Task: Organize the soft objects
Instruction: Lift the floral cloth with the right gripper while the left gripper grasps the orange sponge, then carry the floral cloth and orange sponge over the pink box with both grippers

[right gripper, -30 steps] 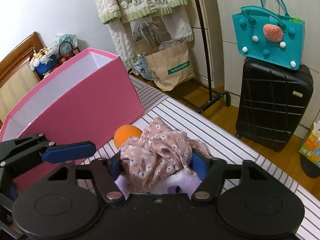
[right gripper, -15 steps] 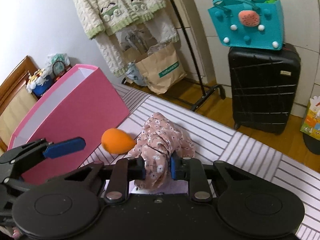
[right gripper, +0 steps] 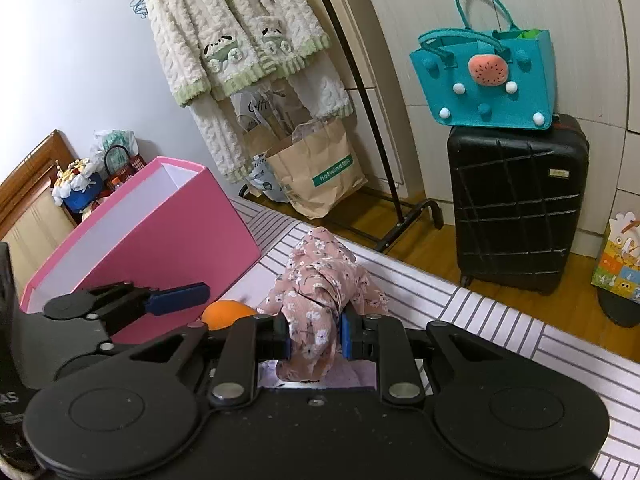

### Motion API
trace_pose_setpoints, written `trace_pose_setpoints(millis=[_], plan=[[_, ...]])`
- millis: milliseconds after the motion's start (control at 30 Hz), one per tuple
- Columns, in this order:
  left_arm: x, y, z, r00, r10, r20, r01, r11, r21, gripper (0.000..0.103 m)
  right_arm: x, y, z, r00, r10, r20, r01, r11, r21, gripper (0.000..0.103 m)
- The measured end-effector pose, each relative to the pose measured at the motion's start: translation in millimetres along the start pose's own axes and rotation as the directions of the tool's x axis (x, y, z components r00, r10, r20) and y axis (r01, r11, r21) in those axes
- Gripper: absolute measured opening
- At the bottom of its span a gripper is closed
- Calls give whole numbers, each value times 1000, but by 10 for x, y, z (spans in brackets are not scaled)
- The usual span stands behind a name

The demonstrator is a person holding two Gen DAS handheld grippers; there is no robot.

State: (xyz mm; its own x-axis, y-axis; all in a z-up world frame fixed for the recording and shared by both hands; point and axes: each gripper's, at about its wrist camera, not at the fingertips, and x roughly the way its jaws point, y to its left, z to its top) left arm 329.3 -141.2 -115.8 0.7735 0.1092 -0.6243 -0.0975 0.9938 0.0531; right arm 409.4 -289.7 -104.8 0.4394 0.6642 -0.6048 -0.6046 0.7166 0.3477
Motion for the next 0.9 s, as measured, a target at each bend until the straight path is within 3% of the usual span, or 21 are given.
trace_pose_setpoints(millis=[100,167,233,533,900], plan=[[42,3,-28,1000,9,5,-9,1000,-14,60,10,1,-24,1000,-4,-6,4,1000,-1,25],[69,7,-35,1000,15,2,-15,1000,-7,43,-4,-4,-41,1000,-2,-4,2,1000,-4,25],[75,22,-38,1000,14,3,-14,1000,-5,42,-18,-12,-49,1000,4,0,-4,1000,-1,25],[-80,49,-79,1000,-8,8,8,1000,-2,40,-84,54,-64,1000,-19,9,19,1000,10,26],[-670,197,-95,987,-158,34,158,987,2,40,-452,550,-71,996,-64,63,66,997,-38,25]])
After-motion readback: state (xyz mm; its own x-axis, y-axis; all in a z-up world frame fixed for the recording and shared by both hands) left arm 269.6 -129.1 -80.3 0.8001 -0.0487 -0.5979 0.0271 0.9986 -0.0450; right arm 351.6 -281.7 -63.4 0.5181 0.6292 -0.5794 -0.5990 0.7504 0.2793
